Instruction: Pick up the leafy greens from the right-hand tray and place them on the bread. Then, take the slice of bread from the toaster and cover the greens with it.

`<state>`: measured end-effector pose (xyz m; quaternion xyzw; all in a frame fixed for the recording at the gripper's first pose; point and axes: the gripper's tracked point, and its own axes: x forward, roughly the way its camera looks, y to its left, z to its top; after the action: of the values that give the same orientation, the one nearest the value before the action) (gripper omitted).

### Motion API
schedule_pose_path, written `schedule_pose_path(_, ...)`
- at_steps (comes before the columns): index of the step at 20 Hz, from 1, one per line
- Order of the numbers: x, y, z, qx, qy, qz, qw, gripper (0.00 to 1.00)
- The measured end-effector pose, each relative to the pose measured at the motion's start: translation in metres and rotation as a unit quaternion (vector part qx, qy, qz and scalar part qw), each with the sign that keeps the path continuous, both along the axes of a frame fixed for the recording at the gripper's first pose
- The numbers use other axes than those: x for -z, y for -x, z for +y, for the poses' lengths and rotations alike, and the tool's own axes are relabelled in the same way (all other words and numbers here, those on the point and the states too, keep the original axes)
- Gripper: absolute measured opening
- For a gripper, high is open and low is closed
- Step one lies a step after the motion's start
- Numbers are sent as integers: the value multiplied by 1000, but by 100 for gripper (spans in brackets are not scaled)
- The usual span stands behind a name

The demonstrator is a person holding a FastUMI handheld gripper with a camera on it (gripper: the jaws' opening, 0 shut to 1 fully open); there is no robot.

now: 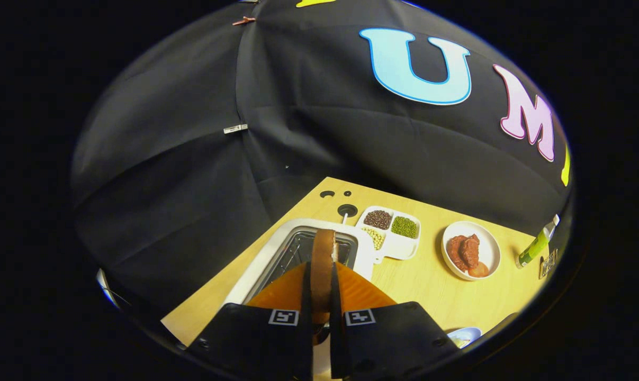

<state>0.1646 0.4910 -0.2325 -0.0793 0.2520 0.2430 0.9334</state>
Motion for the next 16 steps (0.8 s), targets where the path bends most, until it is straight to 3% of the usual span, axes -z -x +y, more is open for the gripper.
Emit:
schedule_pose_path(9, -75, 13, -35, 0, -41, -42, 998, 17)
schedule_pose_path(16, -108, 20, -128, 51, -61, -54, 995, 17)
